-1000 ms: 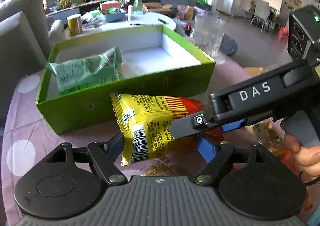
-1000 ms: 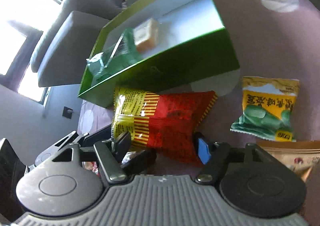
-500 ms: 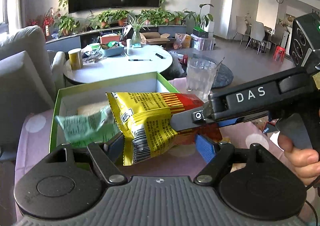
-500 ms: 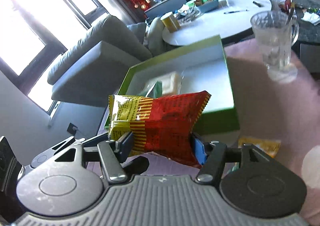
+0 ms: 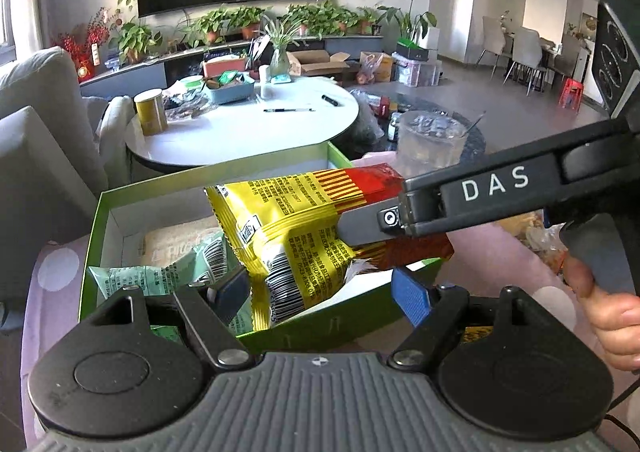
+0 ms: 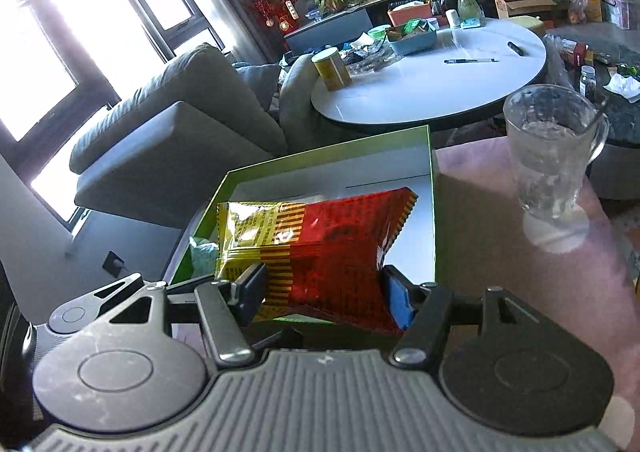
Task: Organize snacks
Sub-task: 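Carry the yellow-and-red bag into the green box with both grippers and release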
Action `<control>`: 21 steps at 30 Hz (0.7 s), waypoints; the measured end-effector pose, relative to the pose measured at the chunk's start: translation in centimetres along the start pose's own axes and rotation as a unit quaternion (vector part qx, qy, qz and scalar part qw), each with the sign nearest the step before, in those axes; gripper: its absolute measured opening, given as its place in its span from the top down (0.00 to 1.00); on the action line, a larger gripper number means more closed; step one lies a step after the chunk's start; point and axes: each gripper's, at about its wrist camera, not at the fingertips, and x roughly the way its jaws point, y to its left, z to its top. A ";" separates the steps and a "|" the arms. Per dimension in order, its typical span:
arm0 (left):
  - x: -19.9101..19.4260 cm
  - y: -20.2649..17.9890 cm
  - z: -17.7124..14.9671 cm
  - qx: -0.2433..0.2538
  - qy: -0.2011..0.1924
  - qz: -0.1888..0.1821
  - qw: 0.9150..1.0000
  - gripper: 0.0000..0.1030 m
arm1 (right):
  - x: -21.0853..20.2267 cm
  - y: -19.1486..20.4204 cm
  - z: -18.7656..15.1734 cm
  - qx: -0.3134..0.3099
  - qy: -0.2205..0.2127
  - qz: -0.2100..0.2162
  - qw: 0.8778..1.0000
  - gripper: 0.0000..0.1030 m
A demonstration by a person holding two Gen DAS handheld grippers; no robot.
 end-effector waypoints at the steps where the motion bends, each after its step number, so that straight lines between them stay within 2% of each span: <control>1: 0.3 0.1 0.0 -0.002 0.002 0.001 1.000 0.28 | 0.3 -0.1 0.0 0.000 0.002 0.000 1.000 0.57; 13: 3.0 1.1 -1.6 -0.010 0.041 0.000 0.999 0.25 | 2.6 -0.8 -0.3 0.002 0.013 -0.006 1.000 0.56; 17: 2.8 1.0 -1.6 -0.007 0.043 0.007 0.999 0.23 | 2.8 -1.3 -0.3 0.016 0.013 -0.002 1.000 0.56; 21: 1.3 1.3 -1.6 -0.012 0.026 0.011 1.000 0.20 | 1.7 -2.2 -0.2 0.045 -0.003 0.007 0.999 0.56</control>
